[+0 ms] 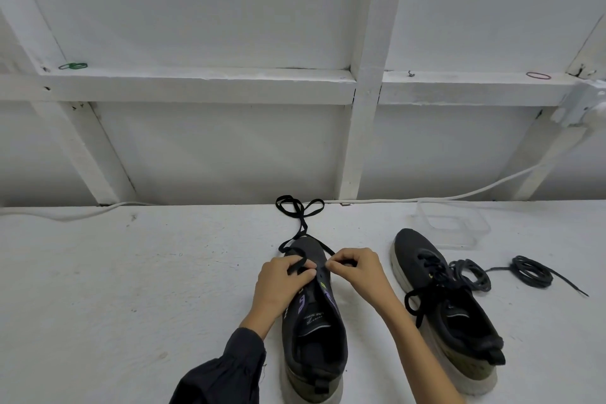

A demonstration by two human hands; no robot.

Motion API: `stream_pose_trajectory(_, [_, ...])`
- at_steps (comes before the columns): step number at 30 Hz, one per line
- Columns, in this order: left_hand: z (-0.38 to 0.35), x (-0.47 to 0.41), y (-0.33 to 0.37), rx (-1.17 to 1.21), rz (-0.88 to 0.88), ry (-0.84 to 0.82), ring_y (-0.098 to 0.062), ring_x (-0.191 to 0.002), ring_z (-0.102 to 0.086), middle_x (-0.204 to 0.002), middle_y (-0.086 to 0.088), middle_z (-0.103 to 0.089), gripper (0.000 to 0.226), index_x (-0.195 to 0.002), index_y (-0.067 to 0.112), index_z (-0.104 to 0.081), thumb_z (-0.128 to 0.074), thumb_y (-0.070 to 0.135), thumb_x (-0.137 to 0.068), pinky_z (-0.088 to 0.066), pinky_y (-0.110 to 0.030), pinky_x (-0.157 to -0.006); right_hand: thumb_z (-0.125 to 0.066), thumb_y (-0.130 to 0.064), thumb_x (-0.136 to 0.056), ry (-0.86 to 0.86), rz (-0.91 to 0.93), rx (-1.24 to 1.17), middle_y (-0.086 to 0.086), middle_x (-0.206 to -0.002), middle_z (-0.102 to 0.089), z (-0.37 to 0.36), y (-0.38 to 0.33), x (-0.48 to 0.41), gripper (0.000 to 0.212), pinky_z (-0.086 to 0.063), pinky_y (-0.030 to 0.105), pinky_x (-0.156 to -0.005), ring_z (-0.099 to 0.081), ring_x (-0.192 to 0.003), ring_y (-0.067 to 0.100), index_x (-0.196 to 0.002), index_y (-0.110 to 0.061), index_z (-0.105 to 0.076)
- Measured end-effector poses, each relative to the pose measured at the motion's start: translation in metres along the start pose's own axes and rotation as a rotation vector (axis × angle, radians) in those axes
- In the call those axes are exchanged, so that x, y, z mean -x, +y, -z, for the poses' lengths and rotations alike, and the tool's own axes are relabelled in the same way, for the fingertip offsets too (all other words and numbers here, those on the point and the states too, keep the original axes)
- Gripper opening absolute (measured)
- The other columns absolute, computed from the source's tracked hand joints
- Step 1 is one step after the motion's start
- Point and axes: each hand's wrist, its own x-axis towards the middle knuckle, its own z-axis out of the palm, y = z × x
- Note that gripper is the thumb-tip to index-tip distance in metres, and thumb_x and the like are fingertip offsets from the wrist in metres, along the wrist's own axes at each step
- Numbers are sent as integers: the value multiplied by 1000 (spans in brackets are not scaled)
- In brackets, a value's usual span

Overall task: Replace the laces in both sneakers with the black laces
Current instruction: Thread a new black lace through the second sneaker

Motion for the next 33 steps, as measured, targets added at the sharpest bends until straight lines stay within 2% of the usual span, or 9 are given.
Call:
stream_pose_trajectory(3, [-1, 1, -1, 66, 16, 13, 3, -78, -63, -78, 19, -69, 12, -83, 39, -73, -75, 28, -80, -45, -11, -71, -73, -15, -81, -9, -20, -31, -3, -72, -73, 0, -1, 0, 9, -49, 30, -70, -64, -69, 10, -74, -17, -76])
stream_pose_trajectory(6, [-3, 1, -3, 142, 26, 23, 4, -83, -65, -81, 16, -73, 12, -81, 35, -75, -77, 24, -79, -49, -14, -77, -72, -10, -82, -14, -6, -56, -2, -72, -72, -1, -3, 1, 10, -47, 20, -66, -62, -67, 6, -74, -14, -76])
stream_pose_trajectory(11, [-2, 0, -4, 193, 33, 15, 2, -82, -67, -81, 12, -74, 17, -82, 35, -77, -78, 18, -78, -54, -22, -82, -71, -12, -81, 5, 51, 13, -5, -74, -70, -8, -1, 1, 13, -48, 20, -64, -59, -65, 4, -72, -22, -73])
stream_pose_trajectory(13, [-1, -2, -3, 144, 50, 7, -5, -76, -67, -75, 8, -73, 21, -78, 40, -75, -78, 20, -77, -56, -26, -79, -72, -12, -81, 12, 20, -8, -5, -74, -71, -9, 1, 0, 12, -50, 22, -66, -63, -68, 6, -73, -20, -74])
stream_pose_trajectory(15, [-2, -2, -2, 47, 47, 16, -9, -70, -64, -69, 4, -70, 19, -75, 45, -72, -77, 27, -75, -54, -30, -74, -73, -12, -82, 12, -45, -72, -6, -72, -71, -8, 1, 1, 8, -49, 23, -58, -63, -65, 7, -75, -16, -75])
stream_pose_trajectory(17, [-4, -1, 0, -51, 31, 40, -6, -72, -63, -73, 6, -70, 14, -75, 47, -69, -76, 35, -75, -53, -28, -70, -73, -8, -83, 15, -124, -221, -2, -70, -68, -9, 1, 4, 3, -49, 26, -51, -61, -61, 10, -81, -10, -74])
stream_pose_trajectory(20, [-6, 3, 3, -159, 10, 76, -5, -73, -60, -70, 11, -65, 7, -83, 47, -70, -71, 44, -78, -47, -24, -63, -72, -2, -82, 30, -186, -376, 7, -73, -68, -11, -1, 9, 2, -54, 27, -57, -64, -64, 13, -83, -4, -72])
stream_pose_trajectory(29, [-9, 2, 6, -329, -58, 124, -13, -82, -61, -76, 10, -62, 18, -96, 33, -68, -60, 45, -86, -41, -24, -66, -72, -7, -84, -64, -229, -317, 3, -69, -65, -8, -10, 4, 6, -55, 27, -58, -59, -62, 15, -81, -3, -69])
stream_pose_trajectory(33, [-9, 0, 1, -363, -143, 51, -17, -78, -58, -69, 10, -53, 20, -103, 23, -62, -57, 35, -88, -44, -30, -68, -84, -25, -75, -127, -239, -206, 2, -75, -61, -8, -18, 2, 37, -55, 26, -56, -56, -63, 14, -93, 0, -63])
